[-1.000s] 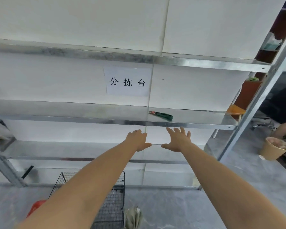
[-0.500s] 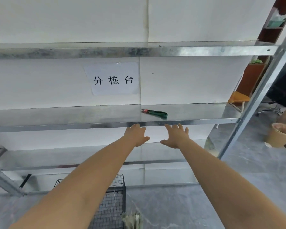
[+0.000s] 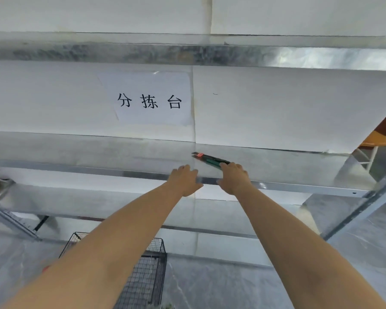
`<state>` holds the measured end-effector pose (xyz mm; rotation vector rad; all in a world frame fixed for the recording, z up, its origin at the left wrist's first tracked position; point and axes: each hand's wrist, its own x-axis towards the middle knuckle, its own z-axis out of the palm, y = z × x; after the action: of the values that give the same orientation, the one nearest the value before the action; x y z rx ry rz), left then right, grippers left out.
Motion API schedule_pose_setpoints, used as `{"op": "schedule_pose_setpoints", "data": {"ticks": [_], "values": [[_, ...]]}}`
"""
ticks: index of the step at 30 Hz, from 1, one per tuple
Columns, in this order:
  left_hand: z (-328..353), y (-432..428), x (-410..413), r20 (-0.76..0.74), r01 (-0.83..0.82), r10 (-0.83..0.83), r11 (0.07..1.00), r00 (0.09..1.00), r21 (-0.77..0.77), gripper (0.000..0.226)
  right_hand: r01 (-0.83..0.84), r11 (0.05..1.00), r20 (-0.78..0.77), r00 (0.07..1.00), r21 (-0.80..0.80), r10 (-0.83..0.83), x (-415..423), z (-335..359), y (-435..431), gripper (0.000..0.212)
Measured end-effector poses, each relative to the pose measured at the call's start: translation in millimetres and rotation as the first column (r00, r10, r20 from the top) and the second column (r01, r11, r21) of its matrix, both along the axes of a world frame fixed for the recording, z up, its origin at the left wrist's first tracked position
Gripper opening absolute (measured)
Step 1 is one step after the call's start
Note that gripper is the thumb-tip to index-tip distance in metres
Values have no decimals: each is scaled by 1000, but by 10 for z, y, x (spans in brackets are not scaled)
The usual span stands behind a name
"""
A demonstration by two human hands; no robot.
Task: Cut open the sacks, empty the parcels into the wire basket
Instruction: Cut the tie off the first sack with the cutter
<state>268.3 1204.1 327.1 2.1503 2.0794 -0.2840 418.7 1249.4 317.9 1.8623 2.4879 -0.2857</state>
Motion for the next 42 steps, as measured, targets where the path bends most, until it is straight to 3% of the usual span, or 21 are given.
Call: {"op": "schedule_pose_setpoints", "data": {"ticks": [7, 16, 22, 31, 42], "values": [[-218, 688, 87, -17, -42, 42, 999, 999, -8, 56, -90, 996, 37, 995, -12, 90, -133, -314, 796, 49], [-455, 1145, 12, 21, -84, 84, 996, 996, 8, 56, -132, 991, 81, 988, 36, 129, -294, -655, 1213, 37], [-438, 1140, -86, 33, -95, 94, 995, 995, 24, 60, -55, 998, -24, 998, -15, 54, -265, -616, 1193, 42], [-243, 707, -349, 42, -121, 119, 991, 992, 54, 62, 59, 998, -216, 974, -32, -64, -384, -273, 795, 33], [-29, -446, -880, 63, -183, 180, 982, 982, 55, 63, -43, 994, -304, 953, -103, 9, -774, -52, -299, 29]]}}
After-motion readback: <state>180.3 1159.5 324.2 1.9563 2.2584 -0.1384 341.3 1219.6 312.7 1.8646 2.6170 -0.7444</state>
